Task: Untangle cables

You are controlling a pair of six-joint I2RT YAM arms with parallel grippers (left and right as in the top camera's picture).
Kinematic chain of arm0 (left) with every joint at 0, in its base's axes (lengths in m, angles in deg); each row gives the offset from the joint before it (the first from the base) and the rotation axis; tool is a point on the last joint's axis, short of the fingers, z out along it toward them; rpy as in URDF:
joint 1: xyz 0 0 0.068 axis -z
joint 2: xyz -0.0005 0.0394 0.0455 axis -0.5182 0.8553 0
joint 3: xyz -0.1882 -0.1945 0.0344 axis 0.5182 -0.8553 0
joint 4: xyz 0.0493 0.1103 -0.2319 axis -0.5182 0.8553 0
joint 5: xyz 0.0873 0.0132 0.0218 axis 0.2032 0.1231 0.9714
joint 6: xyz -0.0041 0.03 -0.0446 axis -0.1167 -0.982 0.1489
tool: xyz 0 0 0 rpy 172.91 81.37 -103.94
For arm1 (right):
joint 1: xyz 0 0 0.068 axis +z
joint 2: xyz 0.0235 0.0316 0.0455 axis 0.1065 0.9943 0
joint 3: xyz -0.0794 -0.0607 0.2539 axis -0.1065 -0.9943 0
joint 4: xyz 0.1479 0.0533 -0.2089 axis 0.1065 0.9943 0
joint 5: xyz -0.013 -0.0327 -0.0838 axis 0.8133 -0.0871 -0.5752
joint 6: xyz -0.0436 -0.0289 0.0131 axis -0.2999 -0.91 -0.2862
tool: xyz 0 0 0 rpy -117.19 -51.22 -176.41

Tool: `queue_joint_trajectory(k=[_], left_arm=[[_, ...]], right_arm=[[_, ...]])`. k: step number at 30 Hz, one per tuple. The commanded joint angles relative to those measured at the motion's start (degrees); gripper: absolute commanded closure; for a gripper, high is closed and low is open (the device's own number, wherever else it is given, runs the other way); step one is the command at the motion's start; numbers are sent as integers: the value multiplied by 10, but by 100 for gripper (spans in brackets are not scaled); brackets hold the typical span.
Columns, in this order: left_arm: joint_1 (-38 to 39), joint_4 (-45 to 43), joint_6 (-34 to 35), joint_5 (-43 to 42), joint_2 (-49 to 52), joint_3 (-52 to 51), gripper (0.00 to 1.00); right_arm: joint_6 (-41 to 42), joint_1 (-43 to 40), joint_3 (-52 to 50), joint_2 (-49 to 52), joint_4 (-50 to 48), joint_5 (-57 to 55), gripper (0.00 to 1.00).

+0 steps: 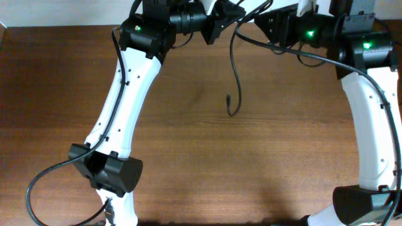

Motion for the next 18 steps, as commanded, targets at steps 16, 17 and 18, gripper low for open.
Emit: queue_joint_trajectory(k=[16, 17, 18], left_arm=[[-4, -49, 9, 38, -17, 9, 100], [-4, -52, 10, 43, -18, 9, 100], [-4, -59, 11, 43, -19, 9, 100]], right_arm=[[119, 22, 11, -12, -82, -23, 57], [125, 22, 11, -12, -87, -23, 57], [133, 23, 11, -12, -97, -23, 56]])
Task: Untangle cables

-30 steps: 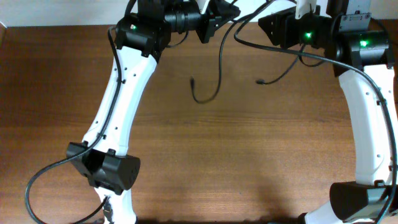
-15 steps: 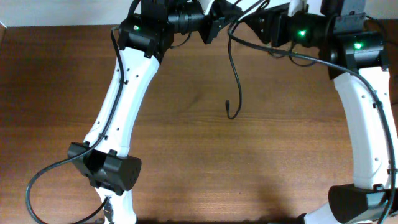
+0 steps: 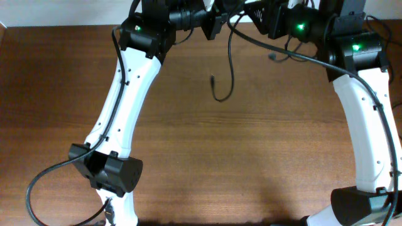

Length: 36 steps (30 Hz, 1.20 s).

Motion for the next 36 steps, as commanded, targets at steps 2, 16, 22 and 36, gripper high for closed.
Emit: queue_joint_trajectory(k=[2, 16, 22, 36], left_arm=[[-4, -30, 12, 22, -21, 9, 100], [-8, -92, 26, 114, -22, 9, 100], [-7, -127, 44, 131, -22, 9, 100], [-7, -165, 61, 131, -23, 9, 100]], right_arm=[[45, -2, 10, -11, -39, -5, 56], [109, -11, 10, 6, -112, -52, 56], [201, -11, 10, 37, -175, -53, 56], [314, -6, 10, 73, -274, -59, 57]])
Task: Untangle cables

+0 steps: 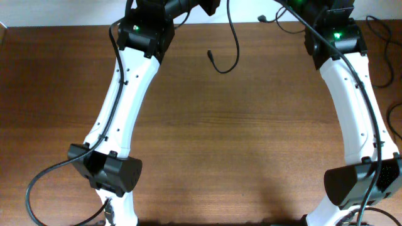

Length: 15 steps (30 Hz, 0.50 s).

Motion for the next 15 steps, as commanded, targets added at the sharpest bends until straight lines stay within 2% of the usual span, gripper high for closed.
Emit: queue_joint_trajectory(k=[1, 2, 3, 4, 6, 10, 13, 15], left_arm=[[-2, -7, 10, 2, -22, 9, 100], [-2, -7, 10, 2, -22, 9, 100], [-2, -7, 10, 2, -22, 9, 100], [-2, -7, 10, 2, -22, 9, 100], [-2, -7, 10, 2, -22, 9, 100], [-2, -7, 10, 2, -22, 9, 100], [-2, -7, 10, 2, -22, 9, 100], [-2, -7, 10, 2, -22, 9, 100]], right_arm=[[12, 2, 10, -2, -1, -5, 57], [12, 2, 10, -2, -2, -3, 59], [12, 2, 10, -2, -2, 0, 75], [12, 2, 10, -2, -2, 2, 82], [10, 2, 10, -2, -1, 5, 83], [10, 2, 10, -2, -2, 10, 96], [10, 2, 10, -2, -1, 14, 95], [10, 2, 10, -2, -2, 23, 90]])
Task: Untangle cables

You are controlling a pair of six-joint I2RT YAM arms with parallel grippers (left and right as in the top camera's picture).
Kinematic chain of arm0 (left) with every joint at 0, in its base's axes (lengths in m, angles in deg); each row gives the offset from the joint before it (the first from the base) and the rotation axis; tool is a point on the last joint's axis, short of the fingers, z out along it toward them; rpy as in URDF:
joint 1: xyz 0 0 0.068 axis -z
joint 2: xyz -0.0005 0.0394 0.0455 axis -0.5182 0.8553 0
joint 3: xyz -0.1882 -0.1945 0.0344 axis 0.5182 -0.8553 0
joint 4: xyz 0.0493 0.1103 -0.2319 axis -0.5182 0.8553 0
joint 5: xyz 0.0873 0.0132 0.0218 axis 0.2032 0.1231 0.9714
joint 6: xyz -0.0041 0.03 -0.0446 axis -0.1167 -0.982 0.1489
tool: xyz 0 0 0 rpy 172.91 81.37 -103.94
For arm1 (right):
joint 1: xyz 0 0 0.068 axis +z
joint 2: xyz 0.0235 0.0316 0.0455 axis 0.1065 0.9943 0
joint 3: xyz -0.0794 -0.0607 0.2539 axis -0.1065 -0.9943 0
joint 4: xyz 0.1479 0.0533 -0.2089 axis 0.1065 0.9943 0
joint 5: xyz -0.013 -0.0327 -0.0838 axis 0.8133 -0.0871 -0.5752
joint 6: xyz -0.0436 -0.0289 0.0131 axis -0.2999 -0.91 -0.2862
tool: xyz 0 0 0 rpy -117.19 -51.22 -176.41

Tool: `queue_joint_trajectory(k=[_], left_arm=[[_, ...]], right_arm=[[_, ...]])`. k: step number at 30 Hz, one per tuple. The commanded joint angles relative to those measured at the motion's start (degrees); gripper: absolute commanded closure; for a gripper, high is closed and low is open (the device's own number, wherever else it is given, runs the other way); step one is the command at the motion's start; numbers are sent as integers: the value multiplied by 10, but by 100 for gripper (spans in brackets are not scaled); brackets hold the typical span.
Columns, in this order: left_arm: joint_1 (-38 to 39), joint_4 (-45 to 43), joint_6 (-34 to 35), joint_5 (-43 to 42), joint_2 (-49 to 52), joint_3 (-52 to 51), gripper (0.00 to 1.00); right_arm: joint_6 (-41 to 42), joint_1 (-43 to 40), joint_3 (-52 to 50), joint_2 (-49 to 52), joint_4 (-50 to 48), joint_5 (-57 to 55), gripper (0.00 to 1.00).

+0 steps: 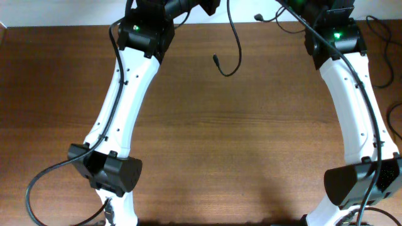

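A black cable (237,44) comes down from the top edge of the overhead view and curls back up to a free plug end (215,59) that hangs over the far part of the brown table (201,138). A second small plug (257,17) shows on a thin cable near the right arm. Of my left gripper (211,5) only the black body shows at the top edge; its fingers are cut off. My right gripper lies beyond the top edge, past the right wrist (326,25). What holds the cable is hidden.
The white left arm (125,94) slants from its base at the front left to the back. The right arm (358,107) runs along the right side. A loose black lead (44,182) loops by the left base. More cables lie at the far right edge (386,50).
The cable's free plug end has swung slightly to the right and toward the front. Both arms are where they were.
At first both grippers were in view close together at the back of the table, the cable hanging low between them. Then they stood farther back with the plug end higher up. By the last two moments the fingers are past the top edge, the cable drawn up with them.
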Motion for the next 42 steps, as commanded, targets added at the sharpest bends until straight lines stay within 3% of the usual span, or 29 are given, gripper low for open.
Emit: queue_joint_trajectory(k=[1, 6, 9, 33, 36, 42], left_arm=[[-2, -5, 10, 2, -22, 9, 100], [-2, -5, 10, 2, -22, 9, 100], [-2, -5, 10, 2, -22, 9, 100], [-2, -5, 14, -1, -22, 9, 100], [-2, -5, 14, -1, -22, 9, 100], [-5, -5, 14, 0, -22, 9, 100]], right_arm=[[1, 2, 10, -2, -4, 23, 85], [1, 11, 10, -2, -2, 22, 78], [1, 13, 10, -2, -2, 20, 83], [0, 24, 10, -2, 3, 20, 87], [0, 24, 10, -2, 2, 19, 96], [-9, 24, 10, -2, 3, 18, 96]])
